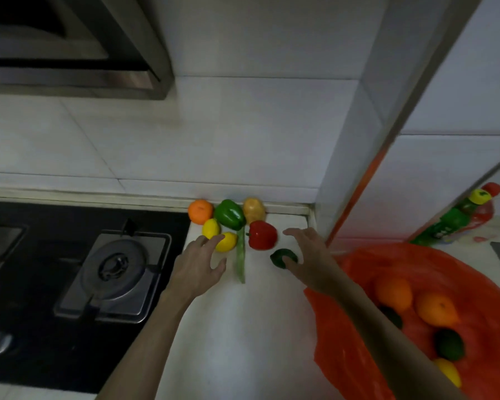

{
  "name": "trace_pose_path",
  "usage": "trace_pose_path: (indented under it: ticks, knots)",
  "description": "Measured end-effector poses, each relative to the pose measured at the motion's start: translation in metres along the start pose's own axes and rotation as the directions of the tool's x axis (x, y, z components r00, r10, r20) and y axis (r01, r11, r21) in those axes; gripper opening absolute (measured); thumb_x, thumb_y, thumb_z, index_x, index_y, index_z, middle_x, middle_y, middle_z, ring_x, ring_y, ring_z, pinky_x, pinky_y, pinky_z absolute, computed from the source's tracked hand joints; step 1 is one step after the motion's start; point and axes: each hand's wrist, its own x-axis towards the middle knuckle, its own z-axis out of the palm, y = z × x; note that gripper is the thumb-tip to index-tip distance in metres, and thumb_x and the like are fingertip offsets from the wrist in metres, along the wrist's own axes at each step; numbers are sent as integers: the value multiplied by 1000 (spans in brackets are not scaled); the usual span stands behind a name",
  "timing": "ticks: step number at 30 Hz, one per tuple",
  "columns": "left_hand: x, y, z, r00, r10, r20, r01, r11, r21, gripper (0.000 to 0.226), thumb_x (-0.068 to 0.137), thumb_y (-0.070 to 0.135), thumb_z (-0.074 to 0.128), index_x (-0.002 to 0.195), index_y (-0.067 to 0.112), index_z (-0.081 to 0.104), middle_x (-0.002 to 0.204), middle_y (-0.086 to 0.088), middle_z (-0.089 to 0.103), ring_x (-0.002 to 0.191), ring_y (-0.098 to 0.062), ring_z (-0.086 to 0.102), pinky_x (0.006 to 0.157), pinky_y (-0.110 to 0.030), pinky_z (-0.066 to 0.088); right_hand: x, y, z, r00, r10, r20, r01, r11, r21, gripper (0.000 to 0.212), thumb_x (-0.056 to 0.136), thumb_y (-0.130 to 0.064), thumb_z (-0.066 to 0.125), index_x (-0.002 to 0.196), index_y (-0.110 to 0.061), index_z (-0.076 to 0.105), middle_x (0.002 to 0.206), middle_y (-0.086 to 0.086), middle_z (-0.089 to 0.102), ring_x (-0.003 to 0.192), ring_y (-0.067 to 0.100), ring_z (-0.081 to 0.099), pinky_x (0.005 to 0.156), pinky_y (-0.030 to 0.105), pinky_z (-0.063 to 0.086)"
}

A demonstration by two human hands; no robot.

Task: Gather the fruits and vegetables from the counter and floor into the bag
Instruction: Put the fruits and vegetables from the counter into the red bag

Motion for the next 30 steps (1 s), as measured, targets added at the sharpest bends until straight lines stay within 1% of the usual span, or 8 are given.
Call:
trace_pose_path:
  ticks: [6,11,17,20,22,24,27,30]
  knots:
    - [41,-31,22,993,72,89,-73,997,10,57,79,50,45,133,31,46,119,-5,55,99,-30,58,66,-38,51,46,3,36,995,71,63,-65,993,-101,59,87,-32,61,139,-26,34,127,9,43,114,25,44,98,36,39]
    - [67,-44,39,984,108,140,-106,994,-22,49,79,42,47,126,31,50,115,-9,53,99,-36,55,63,-37,45,78,5,55,987,132,96,-120,985,-127,63,83,-28,65,139,-22,37,124,15,45,111,34,48,96,39,40]
    - [83,-51,62,969,166,181,-160,986,-46,49,76,40,38,124,33,48,108,-8,51,101,-33,49,68,-45,50,97,13,72,984,151,90,-136,979,-154,69,81,-25,66,143,-23,35,126,19,42,112,39,43,96,43,39]
    - [88,-51,70,969,167,181,-159,986,-58,52,78,33,51,130,28,49,114,-9,52,102,-31,47,67,-44,50,102,14,81,984,139,109,-122,982,-145,68,83,-26,66,144,-26,35,130,18,40,114,39,41,96,43,39]
    - [90,-51,74,962,192,197,-185,981,-50,56,75,35,53,131,27,49,117,-9,52,104,-31,46,70,-44,50,105,13,88,985,132,111,-114,982,-152,66,82,-27,67,141,-27,39,131,16,40,116,37,40,95,42,39]
    - [90,-52,78,957,205,203,-203,979,-31,55,75,34,56,130,26,51,117,-8,53,105,-31,45,67,-40,49,109,12,92,986,134,97,-115,977,-182,62,82,-28,66,139,-28,41,130,14,41,116,35,40,94,41,42]
    - [89,-52,80,966,211,146,-210,977,-25,49,80,20,62,128,24,54,114,-10,55,103,-31,45,55,-31,37,112,11,95,987,133,86,-110,966,-232,61,81,-26,65,138,-27,42,129,13,42,116,34,41,91,40,42]
    - [88,-51,79,968,230,102,-229,973,-20,46,81,15,63,126,22,57,112,-11,57,101,-32,48,52,-30,31,112,10,95,989,133,62,-115,964,-241,58,82,-28,64,136,-28,43,126,12,43,112,33,42,89,39,44]
